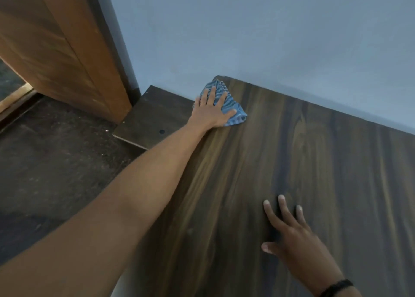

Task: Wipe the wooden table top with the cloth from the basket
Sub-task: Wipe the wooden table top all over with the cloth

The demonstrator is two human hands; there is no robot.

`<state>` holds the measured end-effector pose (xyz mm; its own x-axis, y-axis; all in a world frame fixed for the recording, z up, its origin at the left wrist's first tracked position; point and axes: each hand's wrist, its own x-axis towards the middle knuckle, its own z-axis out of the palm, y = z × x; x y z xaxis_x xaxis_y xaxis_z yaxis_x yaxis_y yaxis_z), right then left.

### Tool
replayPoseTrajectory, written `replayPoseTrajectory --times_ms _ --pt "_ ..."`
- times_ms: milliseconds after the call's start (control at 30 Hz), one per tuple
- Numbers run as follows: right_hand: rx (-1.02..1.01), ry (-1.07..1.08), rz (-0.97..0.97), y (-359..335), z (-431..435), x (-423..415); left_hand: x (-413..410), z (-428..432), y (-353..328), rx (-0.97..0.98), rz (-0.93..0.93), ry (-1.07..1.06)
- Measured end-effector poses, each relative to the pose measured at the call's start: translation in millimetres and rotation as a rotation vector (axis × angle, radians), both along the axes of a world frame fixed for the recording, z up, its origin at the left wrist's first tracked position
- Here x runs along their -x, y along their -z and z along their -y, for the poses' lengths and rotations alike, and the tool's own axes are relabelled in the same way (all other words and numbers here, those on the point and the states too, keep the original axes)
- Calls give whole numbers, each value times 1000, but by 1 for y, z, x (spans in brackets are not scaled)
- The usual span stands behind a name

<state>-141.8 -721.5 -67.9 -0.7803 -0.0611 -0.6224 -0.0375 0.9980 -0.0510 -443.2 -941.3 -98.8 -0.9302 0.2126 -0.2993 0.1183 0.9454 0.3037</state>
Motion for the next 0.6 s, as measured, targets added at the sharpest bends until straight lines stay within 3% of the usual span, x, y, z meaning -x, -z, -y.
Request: replayPoseTrajectory --times_ms 167,300,600 --pt "37 34 1 -1 -1 0 66 -18 -4 -9 35 2" --pt "64 51 -20 -5 -1 -6 57 -15 -7 -6 2 0" --pt "61 63 -50 -8 0 -3 -144 33 6 7 -95 -40"
